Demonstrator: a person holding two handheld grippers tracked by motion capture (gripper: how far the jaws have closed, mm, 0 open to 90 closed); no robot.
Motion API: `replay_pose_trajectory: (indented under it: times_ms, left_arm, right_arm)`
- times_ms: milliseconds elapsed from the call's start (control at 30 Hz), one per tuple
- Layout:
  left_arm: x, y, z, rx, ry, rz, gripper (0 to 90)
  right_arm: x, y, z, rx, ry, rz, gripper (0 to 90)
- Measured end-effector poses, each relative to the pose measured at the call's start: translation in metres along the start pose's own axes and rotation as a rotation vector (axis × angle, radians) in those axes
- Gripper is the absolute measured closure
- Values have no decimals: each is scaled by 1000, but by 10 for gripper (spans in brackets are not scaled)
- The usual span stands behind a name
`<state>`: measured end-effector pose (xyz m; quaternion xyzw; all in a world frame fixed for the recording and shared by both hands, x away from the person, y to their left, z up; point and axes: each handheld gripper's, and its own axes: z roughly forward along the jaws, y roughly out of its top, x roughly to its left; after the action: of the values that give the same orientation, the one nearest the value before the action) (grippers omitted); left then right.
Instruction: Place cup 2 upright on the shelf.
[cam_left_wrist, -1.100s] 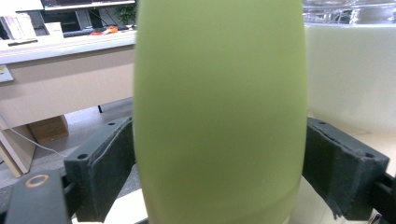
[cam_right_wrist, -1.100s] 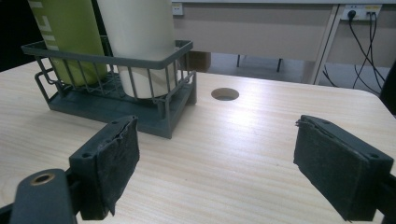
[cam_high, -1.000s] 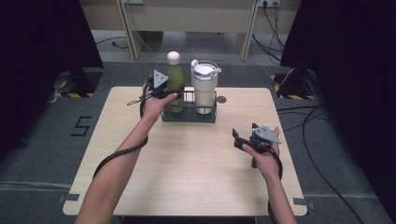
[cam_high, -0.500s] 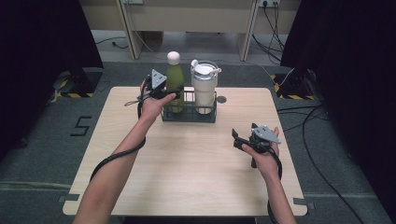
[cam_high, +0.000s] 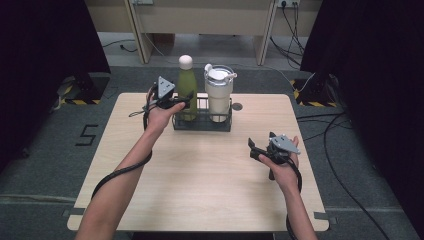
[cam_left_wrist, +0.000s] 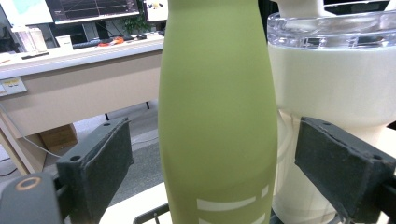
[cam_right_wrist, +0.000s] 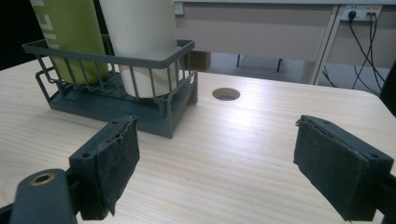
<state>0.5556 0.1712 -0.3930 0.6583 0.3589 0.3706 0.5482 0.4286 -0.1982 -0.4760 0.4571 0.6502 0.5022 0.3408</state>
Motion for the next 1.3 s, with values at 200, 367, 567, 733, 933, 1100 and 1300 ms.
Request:
replay_pose_trajectory:
  times_ms: [200, 367, 567, 733, 933, 1100, 1300]
  left_arm:
    - [0, -3, -8, 1, 1, 5, 105]
    - [-2, -5, -15, -4, -6, 11, 105]
    - [-3, -8, -23, -7, -8, 9, 104]
    - [-4, -9, -29, -7, -11, 14, 105]
    - [-4, -15, -38, -5, -11, 13, 106]
    - [-4, -21, -46, -3, -15, 8, 107]
    - [-4, -30, -58, 5, -15, 9, 108]
  right_arm:
    - [1, 0, 0, 0, 3, -5, 146]
    - [1, 0, 0, 1, 2, -5, 146]
    - [1, 0, 0, 1, 1, -4, 146]
    - [0, 0, -1, 3, -1, -8, 146]
    - [0, 0, -1, 1, -2, -7, 146]
    - [0, 0, -1, 1, -3, -7, 146]
    - [-1, -1, -1, 1, -5, -7, 146]
